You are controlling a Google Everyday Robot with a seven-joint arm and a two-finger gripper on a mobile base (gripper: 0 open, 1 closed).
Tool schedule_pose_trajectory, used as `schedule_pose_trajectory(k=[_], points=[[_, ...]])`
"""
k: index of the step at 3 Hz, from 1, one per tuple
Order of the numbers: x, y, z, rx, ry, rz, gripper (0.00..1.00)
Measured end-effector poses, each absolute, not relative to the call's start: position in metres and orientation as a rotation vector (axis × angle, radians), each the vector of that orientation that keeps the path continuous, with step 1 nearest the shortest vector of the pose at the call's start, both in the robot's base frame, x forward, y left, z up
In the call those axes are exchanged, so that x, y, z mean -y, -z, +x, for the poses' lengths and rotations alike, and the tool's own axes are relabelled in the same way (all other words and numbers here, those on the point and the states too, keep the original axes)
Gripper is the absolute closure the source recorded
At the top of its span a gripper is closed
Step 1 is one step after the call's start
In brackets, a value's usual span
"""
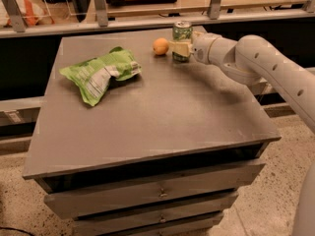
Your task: Move green can near orange
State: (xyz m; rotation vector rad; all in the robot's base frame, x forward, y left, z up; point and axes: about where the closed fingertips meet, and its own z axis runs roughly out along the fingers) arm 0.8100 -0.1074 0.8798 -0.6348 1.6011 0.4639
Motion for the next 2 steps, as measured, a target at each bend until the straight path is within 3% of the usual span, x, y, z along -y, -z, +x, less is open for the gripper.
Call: schedule_pose_trajectory(k=[2], points=[[0.1042, -0.8783, 0.8082, -1.596, -0.471, -0.645, 0.12]])
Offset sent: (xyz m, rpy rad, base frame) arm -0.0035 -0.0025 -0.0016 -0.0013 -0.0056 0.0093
